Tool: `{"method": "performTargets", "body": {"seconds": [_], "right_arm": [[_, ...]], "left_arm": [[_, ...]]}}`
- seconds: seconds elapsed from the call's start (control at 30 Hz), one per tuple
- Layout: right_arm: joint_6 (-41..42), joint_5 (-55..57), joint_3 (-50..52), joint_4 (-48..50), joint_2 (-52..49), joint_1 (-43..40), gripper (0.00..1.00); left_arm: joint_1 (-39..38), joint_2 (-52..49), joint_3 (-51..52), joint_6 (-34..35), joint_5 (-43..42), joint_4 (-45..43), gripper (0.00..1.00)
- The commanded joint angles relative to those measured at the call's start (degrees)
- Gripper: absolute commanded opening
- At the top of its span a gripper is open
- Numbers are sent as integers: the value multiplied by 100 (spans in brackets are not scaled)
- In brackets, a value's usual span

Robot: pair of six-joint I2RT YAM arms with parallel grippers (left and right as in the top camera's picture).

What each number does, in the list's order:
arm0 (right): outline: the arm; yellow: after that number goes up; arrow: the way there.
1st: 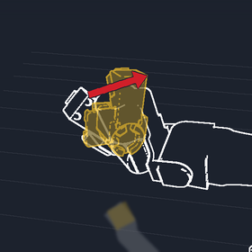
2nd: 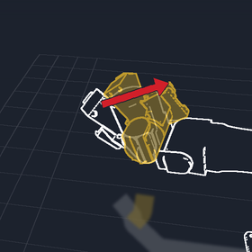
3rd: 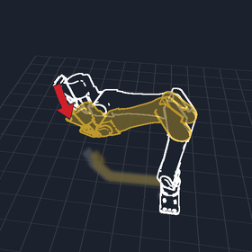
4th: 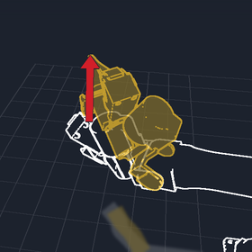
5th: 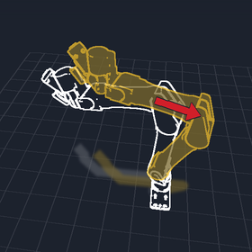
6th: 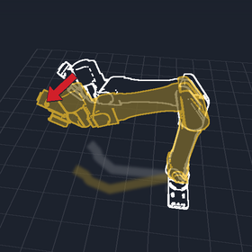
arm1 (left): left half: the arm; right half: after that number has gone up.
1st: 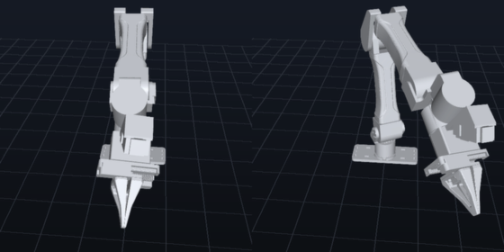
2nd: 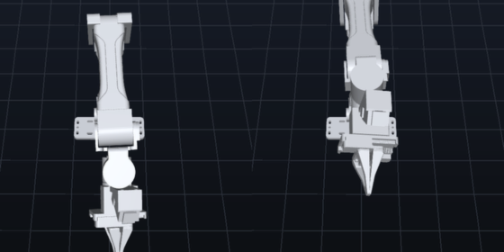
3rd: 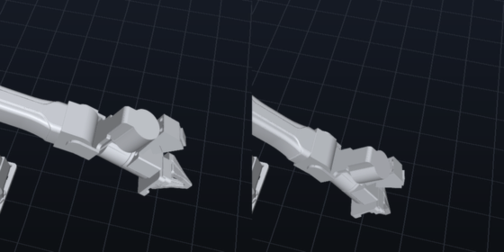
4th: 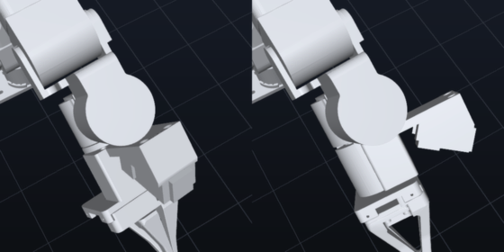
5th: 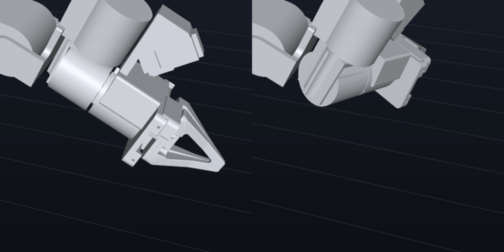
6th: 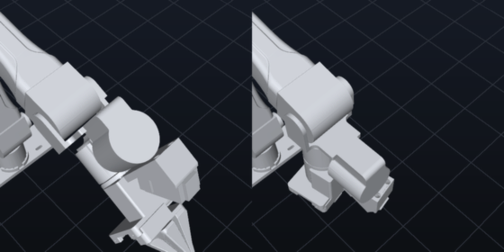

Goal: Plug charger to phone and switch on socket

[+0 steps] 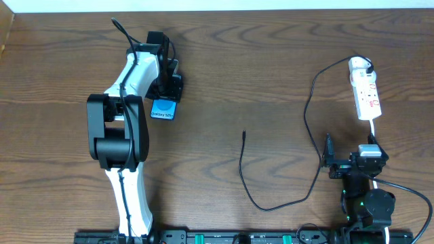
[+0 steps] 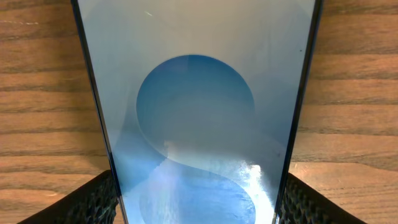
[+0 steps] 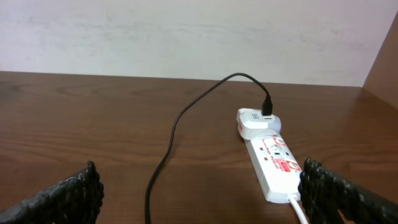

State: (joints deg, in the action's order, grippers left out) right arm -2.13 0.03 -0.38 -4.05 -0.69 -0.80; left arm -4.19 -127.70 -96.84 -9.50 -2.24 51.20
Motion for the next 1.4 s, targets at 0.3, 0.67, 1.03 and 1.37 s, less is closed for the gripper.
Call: {"method": "performTargets", "body": {"seconds": [0.3,0.67,1.03,1.37], "right_arm": [[-50,48,7,-26,31,-33,99],[-50,46,7,-26,31,-33,99],[-50,48,7,-26,31,-33,99],[-50,48,7,-26,31,-33,99]], "left_arm": [[24,704,-92,-74,-11,101,7],[24,728,-96,0,-811,358,7],[24,728,-122,164,-1493,472,7],[24,728,-122,160,-1161,479,8]]}}
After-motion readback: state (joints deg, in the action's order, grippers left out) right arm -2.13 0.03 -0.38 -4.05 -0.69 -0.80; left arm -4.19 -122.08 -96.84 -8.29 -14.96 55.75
